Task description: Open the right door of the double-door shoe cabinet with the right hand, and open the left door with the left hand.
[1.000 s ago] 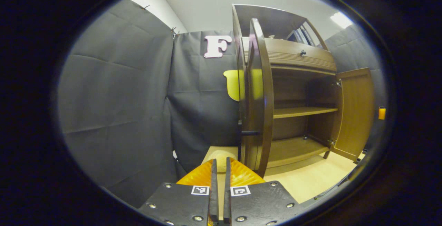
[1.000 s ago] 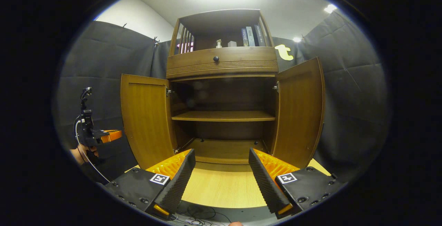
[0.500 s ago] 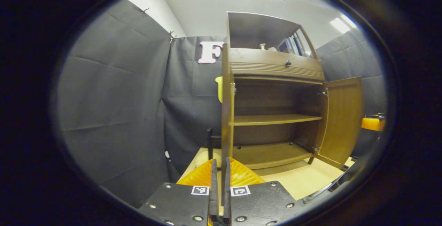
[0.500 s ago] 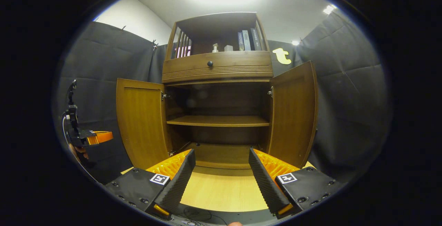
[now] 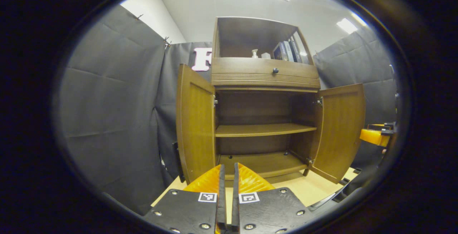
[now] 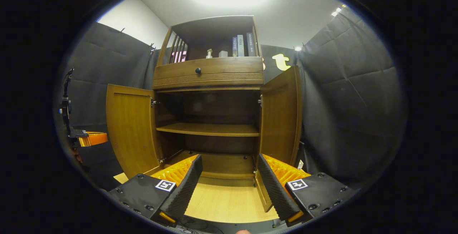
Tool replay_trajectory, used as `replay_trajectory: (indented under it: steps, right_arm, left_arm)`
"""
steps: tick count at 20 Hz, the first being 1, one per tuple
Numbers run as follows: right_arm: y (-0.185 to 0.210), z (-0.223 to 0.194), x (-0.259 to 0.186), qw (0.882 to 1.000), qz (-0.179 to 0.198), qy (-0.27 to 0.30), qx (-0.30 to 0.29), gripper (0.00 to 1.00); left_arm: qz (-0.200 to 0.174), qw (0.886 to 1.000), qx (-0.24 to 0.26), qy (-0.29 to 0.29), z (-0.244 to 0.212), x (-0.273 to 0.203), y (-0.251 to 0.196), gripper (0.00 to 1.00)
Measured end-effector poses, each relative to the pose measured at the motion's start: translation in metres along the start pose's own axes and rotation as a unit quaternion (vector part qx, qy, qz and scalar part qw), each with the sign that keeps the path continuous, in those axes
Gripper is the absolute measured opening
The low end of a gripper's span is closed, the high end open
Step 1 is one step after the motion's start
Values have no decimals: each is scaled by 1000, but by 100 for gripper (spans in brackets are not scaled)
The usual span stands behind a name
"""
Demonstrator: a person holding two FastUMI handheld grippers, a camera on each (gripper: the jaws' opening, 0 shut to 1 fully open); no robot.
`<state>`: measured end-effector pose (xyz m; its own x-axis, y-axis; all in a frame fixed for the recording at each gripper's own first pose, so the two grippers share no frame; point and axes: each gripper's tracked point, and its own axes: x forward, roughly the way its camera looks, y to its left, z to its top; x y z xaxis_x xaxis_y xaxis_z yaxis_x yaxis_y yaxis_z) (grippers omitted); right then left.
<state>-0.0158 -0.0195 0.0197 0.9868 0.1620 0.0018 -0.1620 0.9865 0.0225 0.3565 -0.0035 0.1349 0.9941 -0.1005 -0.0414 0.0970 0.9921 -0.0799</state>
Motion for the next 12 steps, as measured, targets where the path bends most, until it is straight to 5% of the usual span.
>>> replay_trajectory:
  steps: [6, 12]
  right_arm:
    - [-24, -4, 0, 1000, -21, -4, 5, 93]
    - [-28, -8, 3, 1000, -18, -4, 12, 97]
  left_arm:
    - [16, 1000, -6, 2, 4, 4, -7, 10]
    - [21, 1000, 0, 11, -1, 3, -11, 62]
